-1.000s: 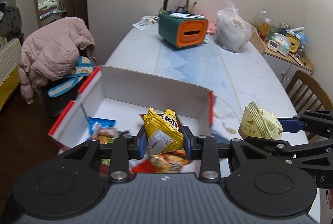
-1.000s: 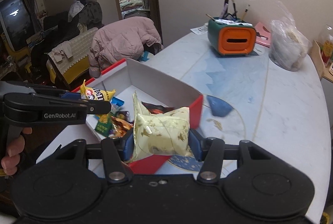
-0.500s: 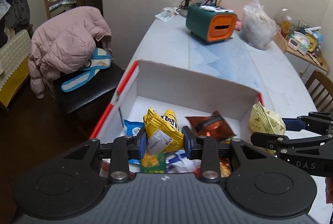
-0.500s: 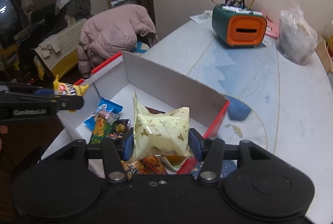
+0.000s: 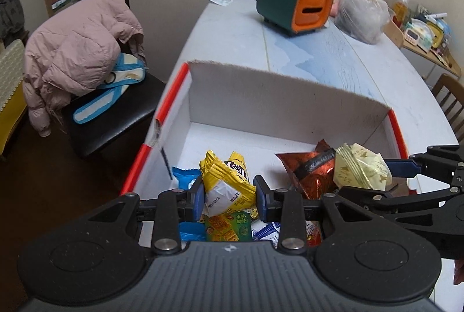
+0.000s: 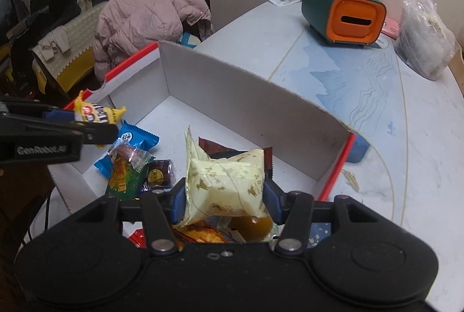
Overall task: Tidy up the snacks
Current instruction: 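Lower both snacks into the box and open both tools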
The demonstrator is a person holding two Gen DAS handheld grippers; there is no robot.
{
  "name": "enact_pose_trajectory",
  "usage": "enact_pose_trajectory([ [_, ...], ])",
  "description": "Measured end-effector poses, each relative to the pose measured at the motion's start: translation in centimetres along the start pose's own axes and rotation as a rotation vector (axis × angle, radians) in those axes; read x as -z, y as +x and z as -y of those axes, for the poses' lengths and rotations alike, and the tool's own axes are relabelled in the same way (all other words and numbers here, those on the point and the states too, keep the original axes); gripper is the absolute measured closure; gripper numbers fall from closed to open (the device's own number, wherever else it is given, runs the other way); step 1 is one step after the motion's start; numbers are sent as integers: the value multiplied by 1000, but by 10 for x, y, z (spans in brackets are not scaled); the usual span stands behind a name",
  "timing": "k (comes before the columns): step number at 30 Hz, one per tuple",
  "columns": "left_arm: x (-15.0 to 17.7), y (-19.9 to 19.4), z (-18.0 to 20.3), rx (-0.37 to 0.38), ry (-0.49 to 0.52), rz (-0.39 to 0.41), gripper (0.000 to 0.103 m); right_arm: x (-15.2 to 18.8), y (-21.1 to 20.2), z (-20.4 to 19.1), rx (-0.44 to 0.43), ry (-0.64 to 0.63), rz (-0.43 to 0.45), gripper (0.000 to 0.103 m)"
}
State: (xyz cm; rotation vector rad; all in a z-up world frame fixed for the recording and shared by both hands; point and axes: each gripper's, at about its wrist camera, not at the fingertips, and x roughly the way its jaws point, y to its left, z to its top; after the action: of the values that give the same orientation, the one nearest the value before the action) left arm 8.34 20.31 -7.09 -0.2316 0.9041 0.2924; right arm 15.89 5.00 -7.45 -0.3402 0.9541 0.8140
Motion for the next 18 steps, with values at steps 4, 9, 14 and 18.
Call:
enact_pose_trajectory([
  [4, 6, 12, 5, 9, 23, -25, 69, 2, 8, -3, 7, -2, -15, 50],
  [9, 11, 20, 13, 13, 57, -49, 68, 5, 12, -4, 7, -4, -20, 48],
  [14, 12, 22, 17, 12, 66, -54, 68, 5, 12, -2, 3, -5, -16, 45],
  [18, 13, 22, 21, 14, 74, -52, 67, 7, 10, -2, 2, -3, -7, 40],
])
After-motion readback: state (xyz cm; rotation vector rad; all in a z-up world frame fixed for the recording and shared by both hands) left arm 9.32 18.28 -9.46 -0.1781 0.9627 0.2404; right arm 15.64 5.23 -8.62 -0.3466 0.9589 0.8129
